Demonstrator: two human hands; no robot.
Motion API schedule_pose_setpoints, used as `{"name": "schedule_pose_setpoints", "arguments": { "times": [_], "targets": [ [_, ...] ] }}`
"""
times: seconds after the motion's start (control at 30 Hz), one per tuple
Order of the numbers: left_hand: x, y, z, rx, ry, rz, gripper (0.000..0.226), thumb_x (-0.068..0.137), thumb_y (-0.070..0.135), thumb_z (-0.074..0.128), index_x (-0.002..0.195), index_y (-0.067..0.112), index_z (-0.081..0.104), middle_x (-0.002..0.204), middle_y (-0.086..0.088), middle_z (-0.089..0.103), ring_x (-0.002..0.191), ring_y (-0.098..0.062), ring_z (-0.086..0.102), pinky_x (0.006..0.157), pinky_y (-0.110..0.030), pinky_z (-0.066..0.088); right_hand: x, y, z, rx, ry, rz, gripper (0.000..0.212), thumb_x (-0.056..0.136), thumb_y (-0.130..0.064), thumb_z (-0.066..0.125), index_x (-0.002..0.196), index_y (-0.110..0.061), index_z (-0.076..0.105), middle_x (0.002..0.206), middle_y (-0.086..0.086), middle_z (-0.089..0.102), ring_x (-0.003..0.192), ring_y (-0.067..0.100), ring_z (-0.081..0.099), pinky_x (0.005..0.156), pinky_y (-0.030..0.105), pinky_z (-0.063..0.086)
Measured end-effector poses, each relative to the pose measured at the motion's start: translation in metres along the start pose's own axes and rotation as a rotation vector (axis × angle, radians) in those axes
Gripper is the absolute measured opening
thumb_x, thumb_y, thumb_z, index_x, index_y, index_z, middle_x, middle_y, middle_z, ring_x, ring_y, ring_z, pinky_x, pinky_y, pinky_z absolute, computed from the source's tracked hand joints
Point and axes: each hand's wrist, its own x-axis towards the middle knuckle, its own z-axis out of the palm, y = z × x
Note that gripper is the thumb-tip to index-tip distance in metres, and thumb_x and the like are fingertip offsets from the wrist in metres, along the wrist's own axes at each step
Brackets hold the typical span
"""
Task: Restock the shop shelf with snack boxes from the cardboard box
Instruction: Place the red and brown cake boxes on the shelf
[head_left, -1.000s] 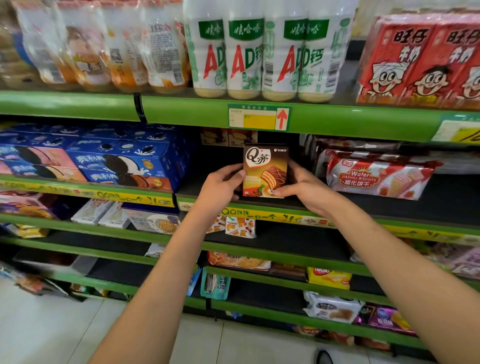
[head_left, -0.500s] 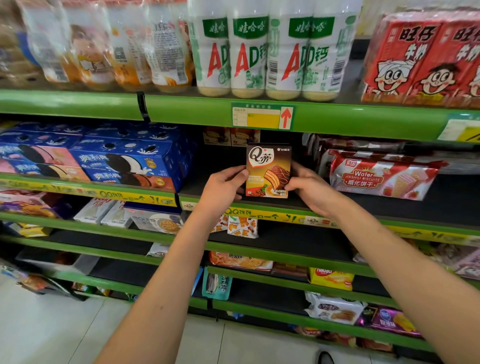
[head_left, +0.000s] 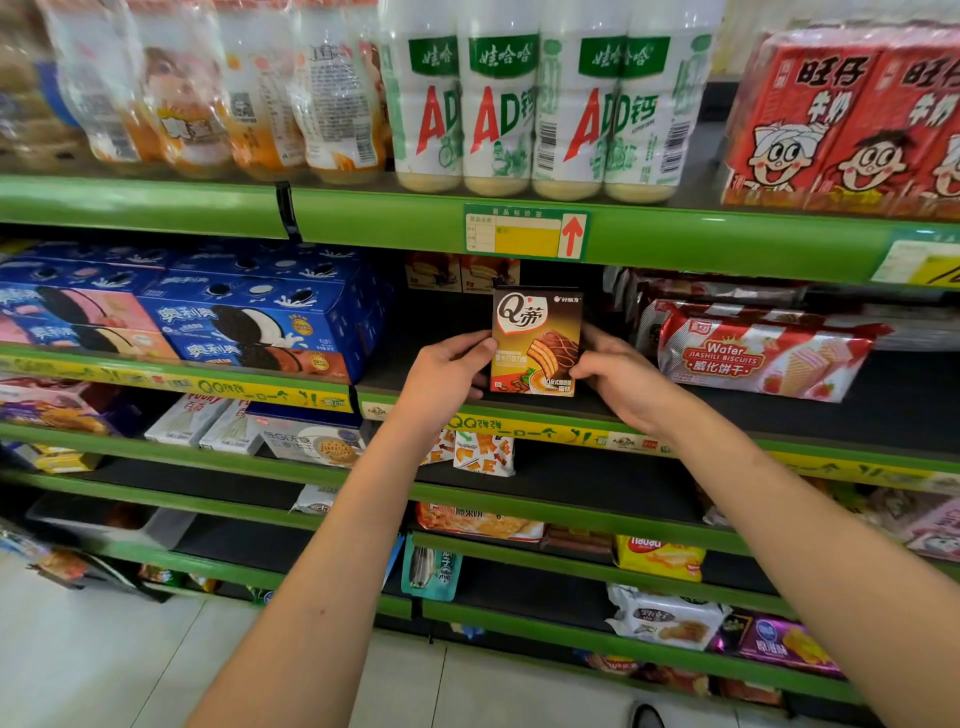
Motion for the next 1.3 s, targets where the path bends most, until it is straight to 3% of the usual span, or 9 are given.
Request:
{"name": "schedule_pose_setpoints", "arguments": {
  "times": [0.27, 0.4, 0.57, 0.7, 0.87, 0.93, 1.07, 1.17, 1.3],
  "targets": [
    [-0.001, 0.001, -0.001, 0.016, 0.001, 0.011, 0.029, 0.095, 0.038, 0.061, 0.123, 0.031, 0.066, 0.096, 0.011, 0.075, 0.088, -0.012, 0.069, 0.071, -0.024, 0.053, -0.001, -0.001, 0.002, 0.038, -0.002, 0.019, 0.079, 0.073, 0.005, 0.05, 0.149, -0.01, 0.035, 0.12, 0.002, 0.065, 0.111, 0.012, 0.06, 0.097, 0.025, 0.045],
    [-0.001, -0.003, 0.0, 0.03, -0.038, 0.015, 0.035, 0.096, 0.029, 0.061, 0.131, 0.032, 0.062, 0.113, 0.014, 0.069, 0.108, -0.006, 0.062, 0.091, -0.025, 0.048, -0.001, -0.001, 0.002, 0.058, 0.089, -0.014, 0.098, 0.056, -0.002, 0.056, 0.151, -0.013, 0.034, 0.14, 0.012, 0.054, 0.129, 0.025, 0.05, 0.112, 0.042, 0.038],
    [-0.001, -0.002, 0.007, 0.102, -0.077, 0.058, 0.046, 0.095, 0.018, 0.062, 0.138, 0.032, 0.053, 0.116, 0.017, 0.064, 0.105, 0.004, 0.057, 0.078, -0.015, 0.041, -0.003, 0.002, -0.003, 0.061, 0.215, -0.064, 0.107, 0.052, 0.0, 0.065, 0.152, -0.022, 0.03, 0.146, 0.007, 0.048, 0.134, 0.023, 0.046, 0.104, 0.038, 0.045],
    [0.004, 0.002, 0.011, 0.227, -0.078, 0.055, 0.051, 0.094, 0.022, 0.063, 0.142, 0.029, 0.048, 0.126, 0.002, 0.064, 0.109, -0.014, 0.062, 0.09, -0.029, 0.049, 0.0, 0.006, -0.002, -0.277, 0.246, 0.01, 0.085, 0.068, -0.021, 0.078, 0.145, -0.027, 0.043, 0.134, -0.001, 0.061, 0.124, 0.019, 0.056, 0.109, 0.044, 0.042],
    [0.031, 0.012, 0.02, 0.383, -0.076, 0.062, 0.056, 0.093, 0.024, 0.062, 0.146, 0.025, 0.044, 0.121, -0.009, 0.066, 0.098, -0.022, 0.067, 0.08, -0.037, 0.057, 0.005, 0.006, 0.0, -0.474, 0.416, 0.005, 0.06, 0.082, -0.04, 0.074, 0.136, -0.029, 0.051, 0.126, -0.012, 0.06, 0.11, 0.01, 0.057, 0.092, 0.03, 0.046],
    [0.045, 0.016, 0.03, 0.437, -0.077, 0.066, 0.053, 0.093, 0.022, 0.062, 0.144, 0.022, 0.047, 0.118, -0.011, 0.067, 0.103, -0.027, 0.066, 0.086, -0.041, 0.057, 0.009, 0.005, 0.001, -0.454, 0.484, 0.002, 0.05, 0.084, -0.038, 0.074, 0.127, -0.026, 0.051, 0.12, -0.01, 0.061, 0.099, 0.011, 0.062, 0.082, 0.032, 0.051],
    [0.07, 0.019, 0.047, 0.419, -0.029, 0.035, 0.046, 0.092, 0.019, 0.058, 0.138, 0.021, 0.054, 0.104, -0.011, 0.07, 0.079, -0.026, 0.072, 0.07, -0.038, 0.062, 0.028, 0.001, 0.001, -0.287, 0.546, 0.115, 0.032, 0.094, -0.022, 0.065, 0.113, -0.021, 0.041, 0.107, 0.007, 0.065, 0.062, 0.014, 0.07, 0.061, 0.035, 0.062],
    [0.087, 0.017, 0.056, 0.375, 0.006, 0.015, 0.038, 0.091, 0.022, 0.057, 0.128, 0.017, 0.064, 0.113, -0.016, 0.07, 0.101, -0.033, 0.069, 0.087, -0.043, 0.059, 0.043, -0.002, 0.0, -0.167, 0.582, 0.102, 0.027, 0.097, -0.018, 0.06, 0.118, -0.018, 0.043, 0.108, 0.005, 0.057, 0.069, 0.016, 0.069, 0.058, 0.027, 0.06],
    [0.108, 0.017, 0.064, 0.296, 0.04, -0.003, 0.025, 0.091, 0.015, 0.061, 0.111, 0.004, 0.07, 0.112, -0.017, 0.07, 0.106, -0.034, 0.066, 0.093, -0.044, 0.055, 0.066, -0.003, -0.001, -0.229, 0.598, 0.095, 0.034, 0.09, -0.02, 0.062, 0.123, -0.013, 0.054, 0.117, 0.008, 0.063, 0.099, 0.027, 0.066, 0.09, 0.041, 0.056]
  ]
}}
